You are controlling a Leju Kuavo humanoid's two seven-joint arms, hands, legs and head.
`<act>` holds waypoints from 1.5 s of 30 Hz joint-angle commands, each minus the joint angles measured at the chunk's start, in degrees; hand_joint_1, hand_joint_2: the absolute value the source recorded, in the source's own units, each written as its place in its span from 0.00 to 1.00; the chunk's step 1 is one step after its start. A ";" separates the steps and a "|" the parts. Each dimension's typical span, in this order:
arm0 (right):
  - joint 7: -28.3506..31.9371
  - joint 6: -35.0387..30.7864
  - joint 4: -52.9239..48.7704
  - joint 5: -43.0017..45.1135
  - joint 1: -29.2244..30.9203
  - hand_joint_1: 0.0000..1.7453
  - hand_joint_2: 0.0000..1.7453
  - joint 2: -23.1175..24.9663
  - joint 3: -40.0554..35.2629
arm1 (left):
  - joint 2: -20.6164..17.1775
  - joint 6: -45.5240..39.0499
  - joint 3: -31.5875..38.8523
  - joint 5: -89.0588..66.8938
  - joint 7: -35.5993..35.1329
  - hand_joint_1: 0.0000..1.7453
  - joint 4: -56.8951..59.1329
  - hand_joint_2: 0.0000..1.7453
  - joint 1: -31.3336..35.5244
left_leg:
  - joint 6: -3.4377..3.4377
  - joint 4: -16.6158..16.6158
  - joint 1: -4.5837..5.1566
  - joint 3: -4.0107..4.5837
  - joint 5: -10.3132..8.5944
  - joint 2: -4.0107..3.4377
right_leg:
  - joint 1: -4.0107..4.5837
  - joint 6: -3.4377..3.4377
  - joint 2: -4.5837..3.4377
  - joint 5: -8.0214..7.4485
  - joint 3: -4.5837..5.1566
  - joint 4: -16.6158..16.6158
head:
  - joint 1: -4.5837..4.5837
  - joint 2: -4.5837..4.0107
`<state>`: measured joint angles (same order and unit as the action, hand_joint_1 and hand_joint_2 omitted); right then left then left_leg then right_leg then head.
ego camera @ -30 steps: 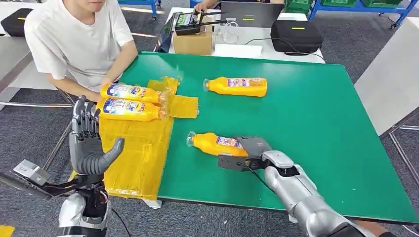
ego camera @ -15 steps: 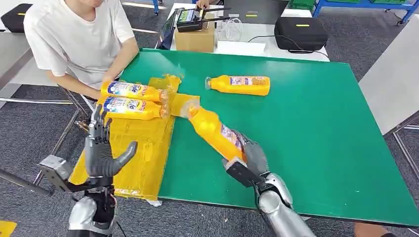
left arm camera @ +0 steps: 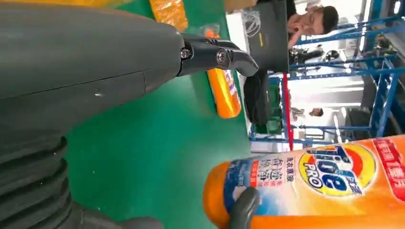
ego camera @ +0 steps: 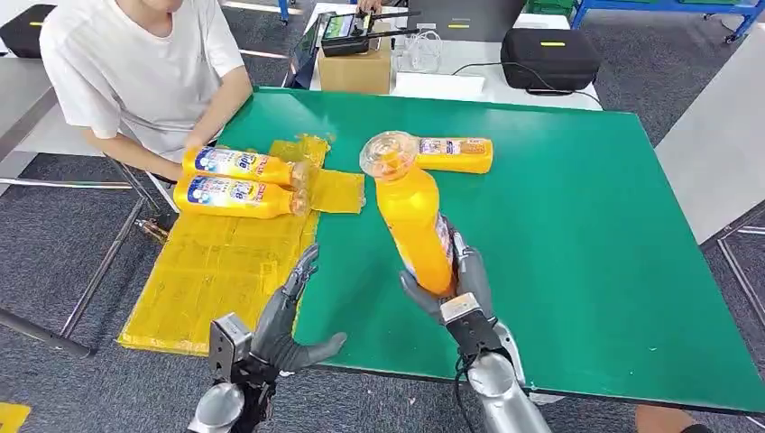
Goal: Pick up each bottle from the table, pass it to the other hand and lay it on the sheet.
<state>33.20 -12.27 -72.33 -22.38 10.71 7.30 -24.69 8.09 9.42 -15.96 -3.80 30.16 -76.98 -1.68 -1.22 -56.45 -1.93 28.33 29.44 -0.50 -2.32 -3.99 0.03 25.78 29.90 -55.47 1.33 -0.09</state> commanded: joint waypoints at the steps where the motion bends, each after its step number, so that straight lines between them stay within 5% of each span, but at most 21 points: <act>1: 1.86 2.09 10.71 -3.46 6.26 0.99 1.00 0.97 -8.86 | 0.27 4.01 0.55 6.33 -1.39 0.00 3.53 1.00 2.52 | 0.13 0.11 -0.02 -0.17 0.02 -0.10 | 0.06 0.20 -0.12 -0.03 -0.11 0.12 | 0.02 0.00; 11: 6.33 -0.09 11.45 -8.35 4.09 1.00 1.00 2.12 -19.04 | 3.84 1.30 4.54 16.69 -5.06 0.00 2.94 1.00 4.68 | 0.11 0.10 -0.03 -0.11 0.01 0.03 | 0.07 0.20 0.01 0.00 -0.10 0.11 | 0.02 0.00; 29: 6.08 0.19 13.65 -5.81 4.88 1.00 1.00 1.72 -22.02 | 3.21 3.02 3.70 22.33 -2.41 0.00 -4.07 1.00 3.37 | 0.12 0.05 -0.04 -0.05 0.02 0.08 | 0.09 0.19 0.07 0.02 -0.04 0.10 | 0.02 0.00; 45: 2.68 1.97 11.17 -1.59 2.05 1.00 1.00 2.62 -12.67 | 0.53 14.16 2.82 22.55 -1.19 0.00 -11.66 1.00 -0.32 | 0.11 0.08 0.01 -0.02 0.00 0.08 | 0.03 0.17 0.06 0.02 -0.01 0.09 | 0.02 0.00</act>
<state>36.63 -11.34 -62.47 -25.11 13.62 10.60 -41.83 10.54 22.29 -13.40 19.76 29.51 -87.28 -2.54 -1.22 -56.45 -1.92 28.41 29.44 -0.50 -2.33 -3.98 0.03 25.78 30.00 -55.46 1.35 -0.09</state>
